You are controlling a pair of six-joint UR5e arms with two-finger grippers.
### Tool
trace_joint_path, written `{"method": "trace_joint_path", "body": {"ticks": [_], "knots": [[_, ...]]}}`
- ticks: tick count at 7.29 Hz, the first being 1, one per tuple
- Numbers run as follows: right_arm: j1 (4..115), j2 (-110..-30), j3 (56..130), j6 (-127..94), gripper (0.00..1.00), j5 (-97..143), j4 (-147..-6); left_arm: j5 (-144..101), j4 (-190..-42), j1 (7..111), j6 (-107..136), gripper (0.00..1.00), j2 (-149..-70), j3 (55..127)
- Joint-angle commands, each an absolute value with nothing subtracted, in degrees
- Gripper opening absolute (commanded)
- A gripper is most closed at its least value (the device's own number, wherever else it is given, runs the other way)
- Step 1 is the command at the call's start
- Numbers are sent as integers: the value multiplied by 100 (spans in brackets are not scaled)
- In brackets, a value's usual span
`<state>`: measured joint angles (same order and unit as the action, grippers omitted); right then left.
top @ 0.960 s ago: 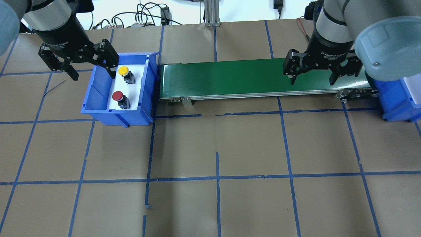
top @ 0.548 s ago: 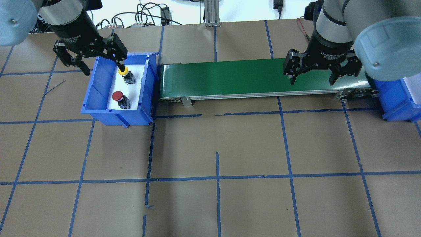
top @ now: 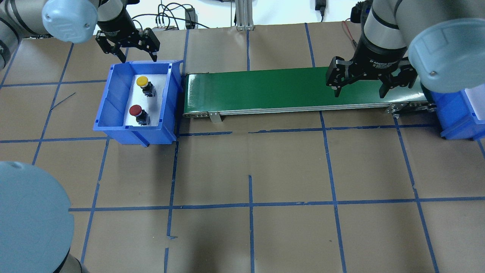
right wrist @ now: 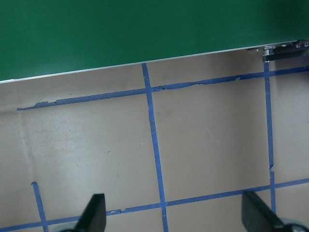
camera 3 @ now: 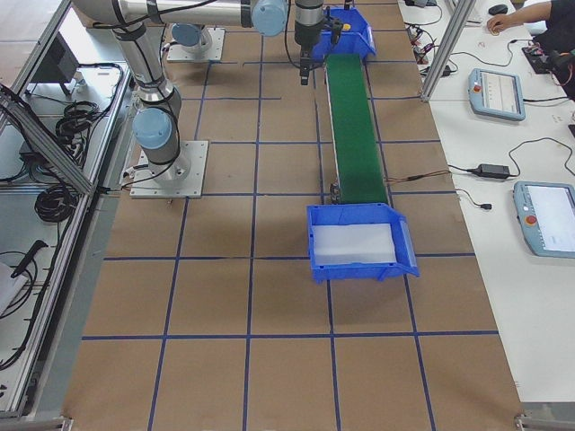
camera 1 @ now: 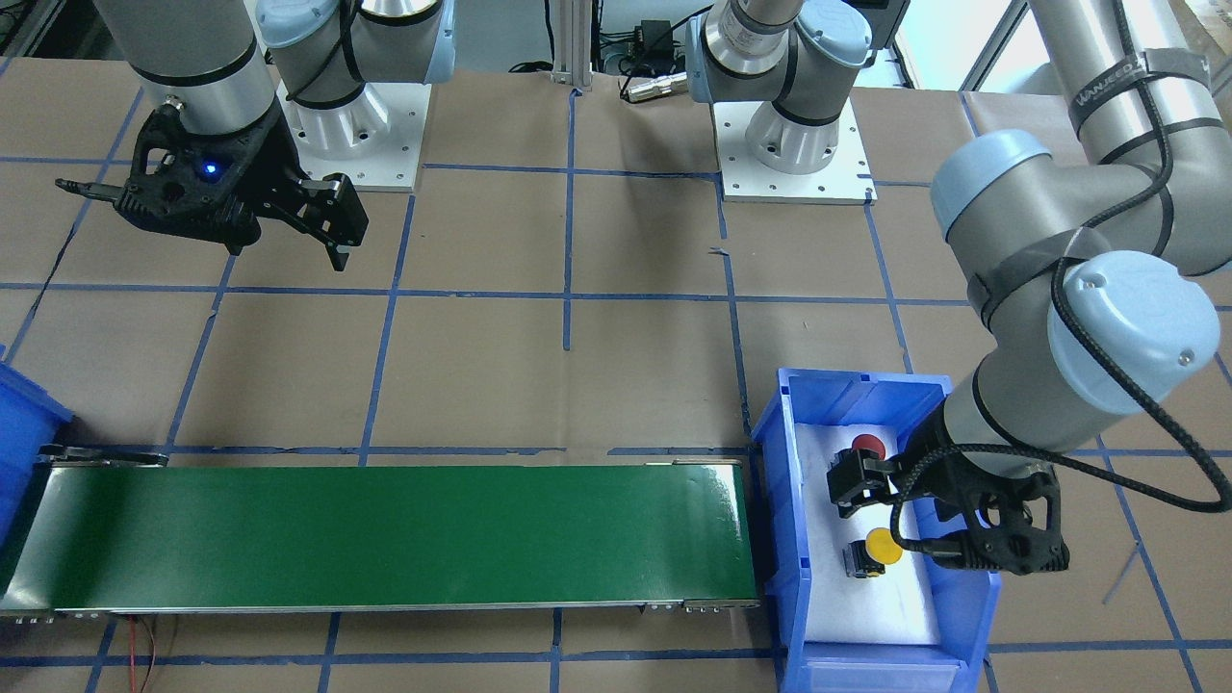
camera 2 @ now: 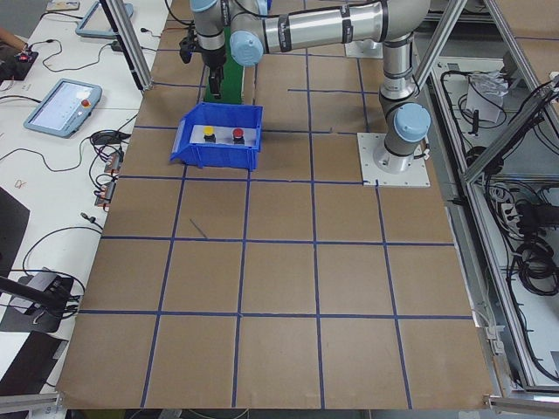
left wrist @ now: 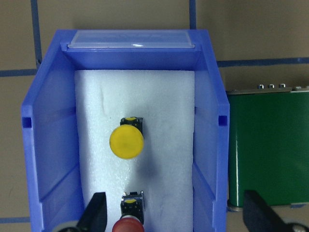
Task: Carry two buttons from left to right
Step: 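Lower the left gripper onto the yellow button and close it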
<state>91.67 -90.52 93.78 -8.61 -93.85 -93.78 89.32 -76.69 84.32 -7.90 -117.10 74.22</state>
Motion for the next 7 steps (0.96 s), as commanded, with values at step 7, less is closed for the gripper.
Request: {"method": "trace_joint_path", "body": {"ticks": [7], "knots": [[9167, -9053, 9378, -861, 100, -9387, -9369, 9079, -6672, 8235, -976, 98, -12190, 8059]]}}
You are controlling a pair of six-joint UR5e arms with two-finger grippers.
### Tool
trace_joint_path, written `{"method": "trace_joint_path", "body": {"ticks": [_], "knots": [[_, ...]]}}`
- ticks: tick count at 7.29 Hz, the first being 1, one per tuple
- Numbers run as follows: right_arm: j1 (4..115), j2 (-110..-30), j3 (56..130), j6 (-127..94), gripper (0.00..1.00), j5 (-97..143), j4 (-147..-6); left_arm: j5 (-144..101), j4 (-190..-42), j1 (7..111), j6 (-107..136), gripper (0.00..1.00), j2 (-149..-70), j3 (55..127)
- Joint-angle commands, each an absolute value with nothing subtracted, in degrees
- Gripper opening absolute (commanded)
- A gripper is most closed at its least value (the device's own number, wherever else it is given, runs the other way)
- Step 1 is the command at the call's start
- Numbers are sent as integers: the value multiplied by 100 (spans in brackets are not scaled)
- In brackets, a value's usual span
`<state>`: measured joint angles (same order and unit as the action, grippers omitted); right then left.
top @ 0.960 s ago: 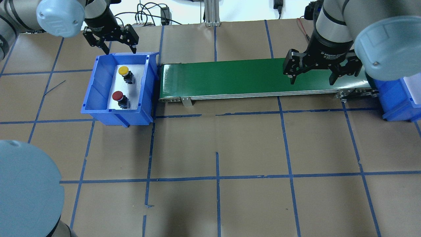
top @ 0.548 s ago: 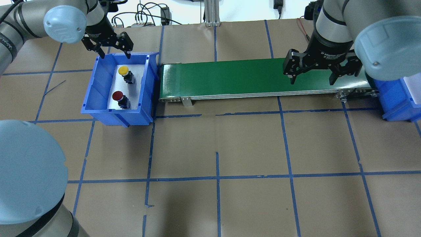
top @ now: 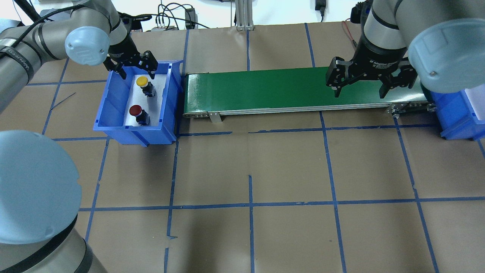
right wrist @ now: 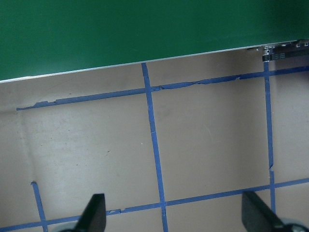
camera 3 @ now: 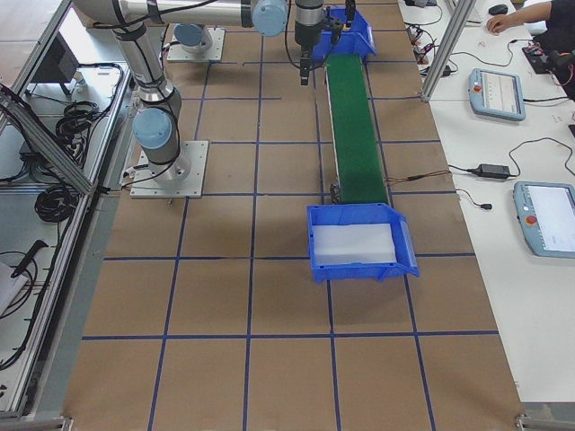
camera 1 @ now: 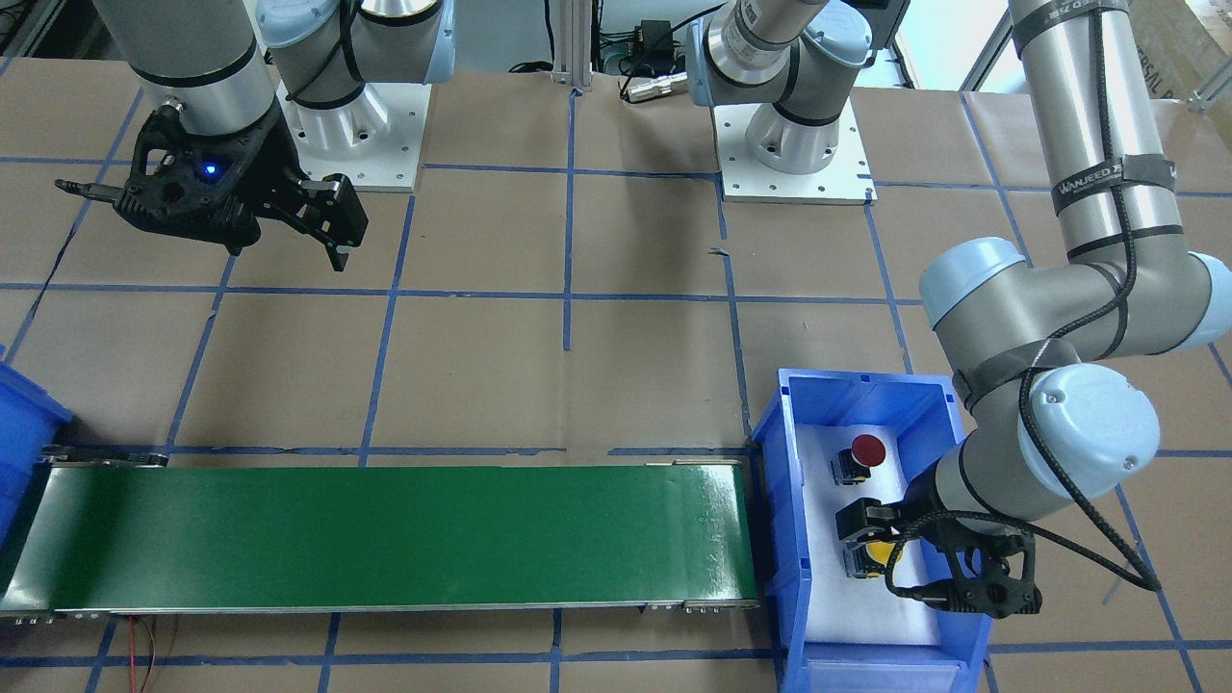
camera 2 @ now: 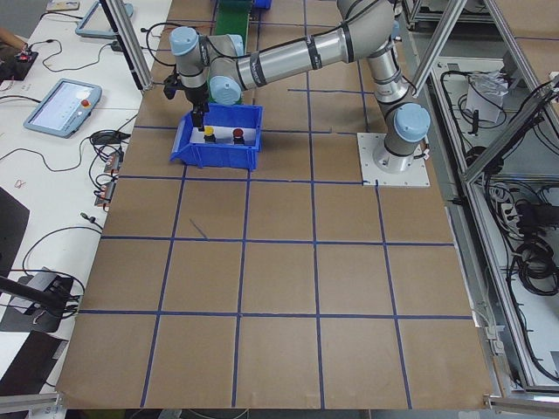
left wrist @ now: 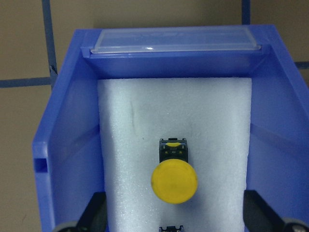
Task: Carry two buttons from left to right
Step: 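Lower the left gripper onto the yellow button and close it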
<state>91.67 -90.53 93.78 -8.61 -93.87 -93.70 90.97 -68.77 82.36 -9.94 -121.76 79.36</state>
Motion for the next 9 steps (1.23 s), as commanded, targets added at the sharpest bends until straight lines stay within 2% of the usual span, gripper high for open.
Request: {"method": "trace_joint_path", "body": {"ticks": [1, 2, 3, 5, 6, 7, 9], "knots": [[9167, -9053, 9378, -861, 100, -9387, -9369, 9027, -6671, 8235, -828, 95, -12251, 8068], [9167, -9053, 9378, -861, 100, -9387, -9369, 8948, -6662, 8235, -713, 94, -12313, 8077], [9167, -9053, 9378, -861, 100, -9387, -9369, 8947, -6662, 8235, -738, 83, -12322, 8103], [9167, -9053, 9387, -861, 100, -9387, -9369, 8973, -6662, 8235, -782, 52, -12322, 8060], [9167, -9053, 9387, -861, 100, -9387, -9369, 8991, -6662, 8235, -817, 39, -12322, 8086], [9167, -9053, 9395, -861, 100, -9387, -9369, 8991, -6671, 8235, -826, 33, -12322, 8103], [9167, -9061, 9413, -861, 100, -9387, -9378, 9026, -6723, 8235, -818, 32, -12078, 7981]]}}
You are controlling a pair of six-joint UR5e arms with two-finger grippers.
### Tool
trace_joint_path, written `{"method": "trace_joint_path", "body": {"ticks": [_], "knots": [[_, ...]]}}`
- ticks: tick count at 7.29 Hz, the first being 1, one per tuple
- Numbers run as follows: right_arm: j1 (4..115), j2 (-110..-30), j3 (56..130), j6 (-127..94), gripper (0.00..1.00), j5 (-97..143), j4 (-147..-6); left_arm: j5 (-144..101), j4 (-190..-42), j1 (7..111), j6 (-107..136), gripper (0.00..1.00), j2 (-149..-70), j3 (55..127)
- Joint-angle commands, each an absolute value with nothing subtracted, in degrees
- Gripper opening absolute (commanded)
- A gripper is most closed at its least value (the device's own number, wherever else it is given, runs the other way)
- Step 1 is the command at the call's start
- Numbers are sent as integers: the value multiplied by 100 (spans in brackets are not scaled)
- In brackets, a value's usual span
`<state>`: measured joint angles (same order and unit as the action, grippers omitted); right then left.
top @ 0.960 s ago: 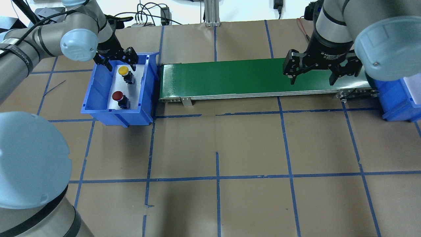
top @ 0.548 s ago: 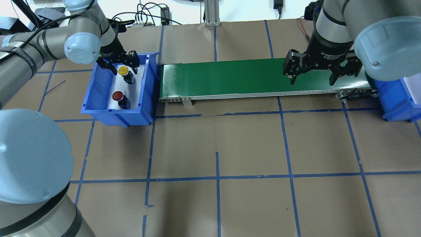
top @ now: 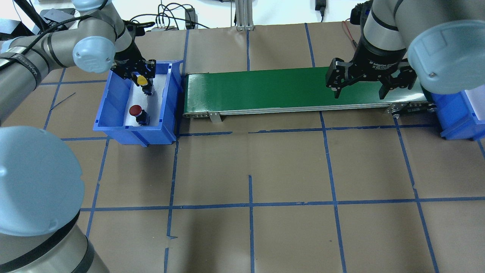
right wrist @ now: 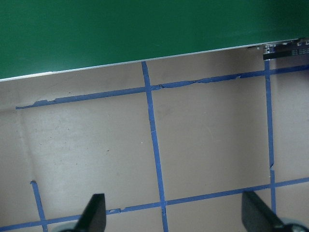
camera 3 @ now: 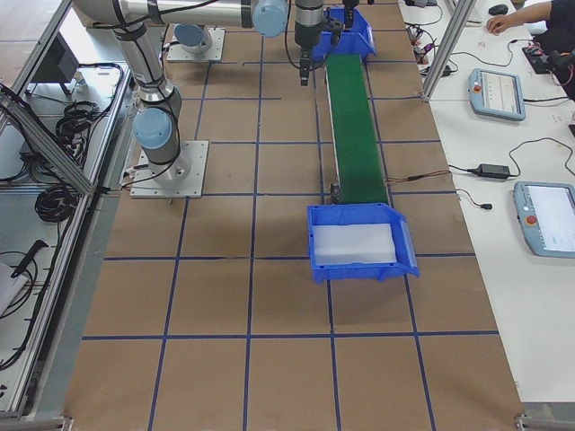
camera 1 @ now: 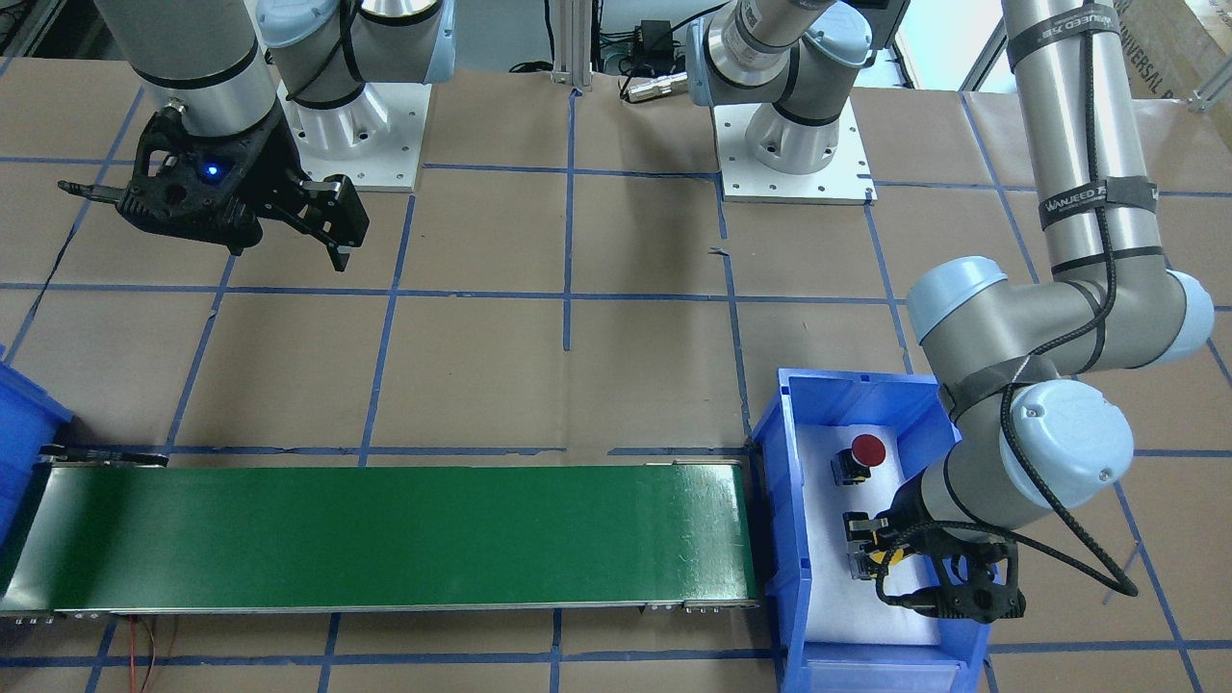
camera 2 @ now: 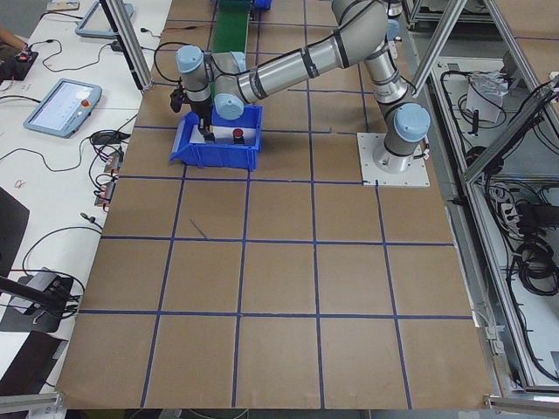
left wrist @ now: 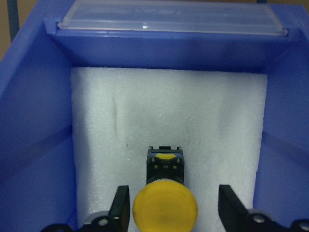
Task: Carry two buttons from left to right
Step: 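Lower the left gripper onto the yellow button and close it, then lift the yellow button and carry it onto the conveyor start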
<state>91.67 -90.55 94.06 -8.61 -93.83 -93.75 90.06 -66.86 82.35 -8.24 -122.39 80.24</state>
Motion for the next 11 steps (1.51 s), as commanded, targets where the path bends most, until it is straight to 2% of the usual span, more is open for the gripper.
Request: {"method": "trace_joint_path", "body": {"ticks": [1, 3, 5, 7, 11], "knots": [[9167, -9062, 9413, -861, 100, -9387, -9378, 9026, -6854, 8235, -809, 32, -11859, 7989], [9176, -9062, 9422, -861, 100, -9378, -9378, 8948, -7267, 8253, -739, 32, -11305, 7998], [9176, -9062, 9422, -861, 100, -9378, -9378, 8590, -7287, 8602, -257, 32, -11154, 7911], [9176, -9062, 9422, -861, 100, -9387, -9378, 8569, -7269, 9278, 486, 32, -11424, 7533], [9176, -9062, 9422, -861, 100, -9387, -9378, 8569, -7251, 9694, 870, 32, -11997, 7628]]}}
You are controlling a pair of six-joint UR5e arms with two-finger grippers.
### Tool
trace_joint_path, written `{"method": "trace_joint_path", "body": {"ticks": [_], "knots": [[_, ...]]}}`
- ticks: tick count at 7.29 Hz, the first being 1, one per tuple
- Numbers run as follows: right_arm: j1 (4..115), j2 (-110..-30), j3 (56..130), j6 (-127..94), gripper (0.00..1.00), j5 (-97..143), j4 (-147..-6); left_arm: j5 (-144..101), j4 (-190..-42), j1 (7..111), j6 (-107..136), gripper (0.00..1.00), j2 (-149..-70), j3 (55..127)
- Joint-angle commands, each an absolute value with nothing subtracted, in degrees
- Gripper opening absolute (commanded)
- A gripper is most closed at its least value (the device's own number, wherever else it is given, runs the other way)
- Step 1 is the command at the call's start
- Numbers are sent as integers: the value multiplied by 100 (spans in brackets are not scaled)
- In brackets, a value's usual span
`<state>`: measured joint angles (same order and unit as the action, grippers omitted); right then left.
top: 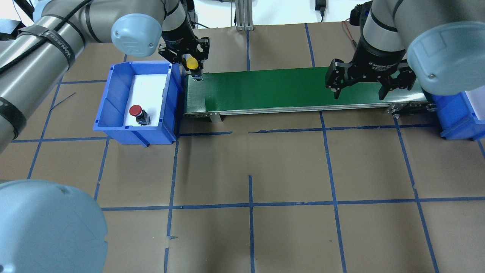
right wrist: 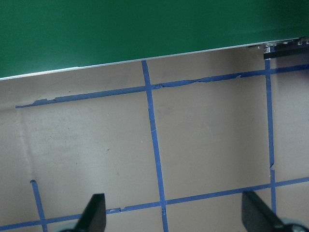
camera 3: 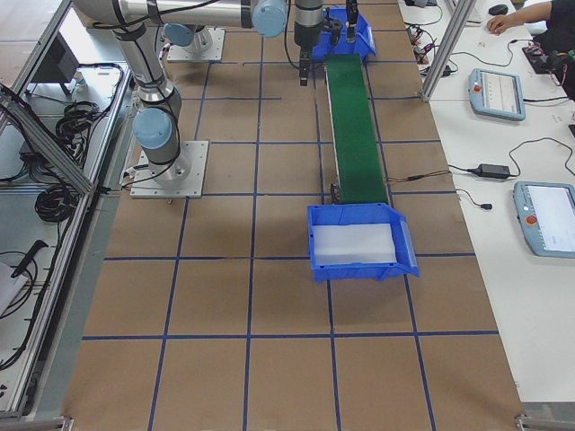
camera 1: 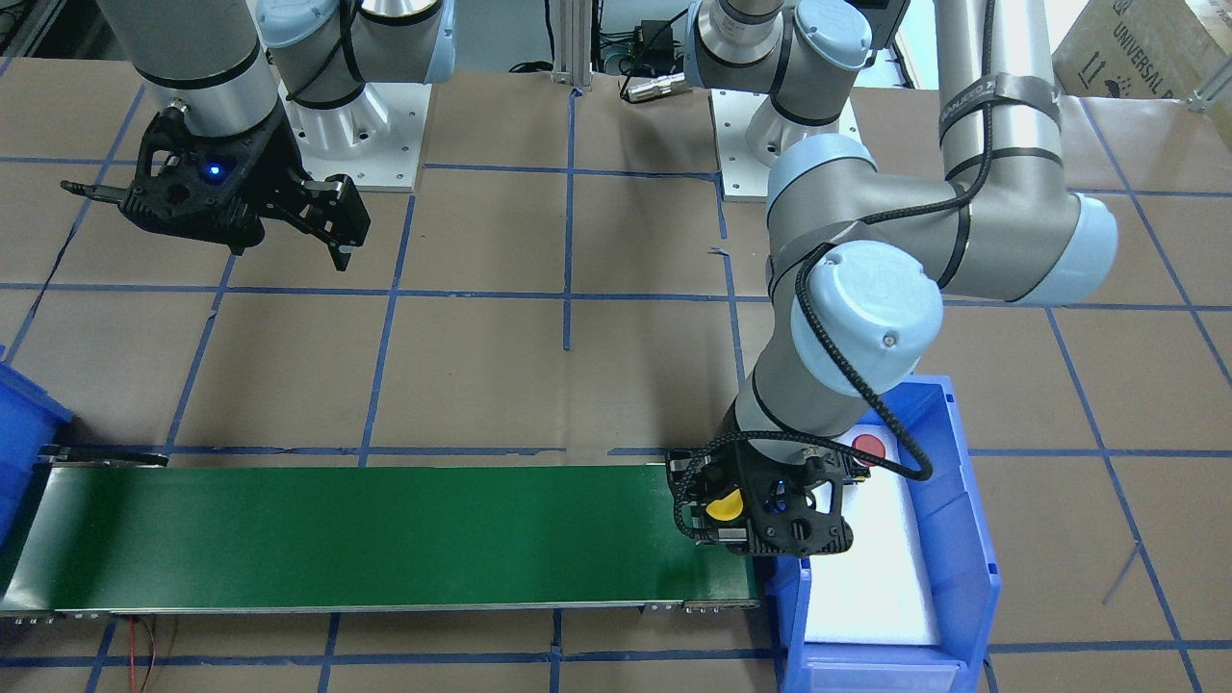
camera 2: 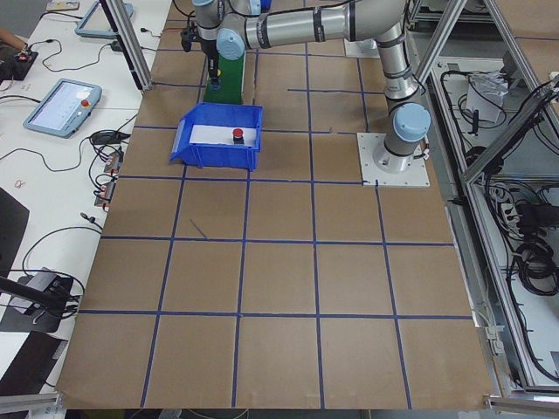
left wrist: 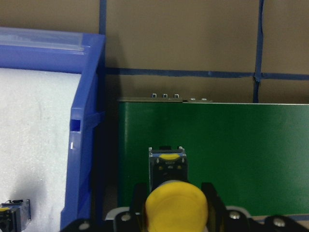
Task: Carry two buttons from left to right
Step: 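Lift the yellow button and carry it onto the conveyor start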
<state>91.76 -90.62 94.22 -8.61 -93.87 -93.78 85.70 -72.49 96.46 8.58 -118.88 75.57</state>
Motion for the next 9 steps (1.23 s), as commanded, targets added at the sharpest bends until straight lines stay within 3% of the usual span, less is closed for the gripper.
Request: {"method": "trace_joint_path", "body": {"ticks": [1, 3, 5, 6, 7, 9], "knots": [[9176, -9062, 9422, -861, 100, -9387, -9378, 8569, -7242, 9694, 870, 34, -12023, 7655], [9176, -9061, 9422, -861, 100, -9387, -9378, 8578, -7242, 9694, 835, 35, -12128, 7673], [9176, -9062, 9422, -861, 100, -9387, -9378, 8578, -7225, 9694, 853, 47, -12120, 7786], [9176, -9062, 9422, -861, 100, -9387, -9378, 8561, -6781, 9694, 887, 91, -12059, 8031], [9176, -9062, 9422, -861, 100, -9387, -9378, 8561, -6498, 9694, 914, 100, -11989, 8164], [9176, -9062, 9422, -861, 100, -9387, -9369, 8421, -6495, 9694, 932, 100, -11822, 8130]]}}
